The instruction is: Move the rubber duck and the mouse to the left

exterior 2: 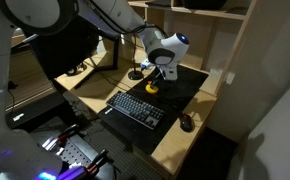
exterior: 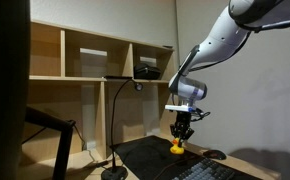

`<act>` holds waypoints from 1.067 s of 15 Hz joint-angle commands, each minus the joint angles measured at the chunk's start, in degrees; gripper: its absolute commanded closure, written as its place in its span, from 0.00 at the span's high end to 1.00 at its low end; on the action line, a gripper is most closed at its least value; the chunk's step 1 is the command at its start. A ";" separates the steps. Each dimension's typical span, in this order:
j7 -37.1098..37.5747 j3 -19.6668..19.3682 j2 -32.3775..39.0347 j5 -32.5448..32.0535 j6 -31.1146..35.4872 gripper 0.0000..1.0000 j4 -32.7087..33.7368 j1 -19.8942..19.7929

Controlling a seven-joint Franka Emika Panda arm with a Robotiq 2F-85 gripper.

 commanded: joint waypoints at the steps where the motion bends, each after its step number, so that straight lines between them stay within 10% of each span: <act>1: -1.05 -2.61 -0.24 1.43 -0.63 0.05 -0.13 2.24; 12: -11.02 1.51 -1.55 5.05 -4.78 0.05 -11.10 12.37; 13: -10.16 0.90 -0.79 4.05 -4.92 0.21 -9.28 13.07; 16: -10.38 0.70 -1.22 4.07 -2.23 0.05 -9.89 14.05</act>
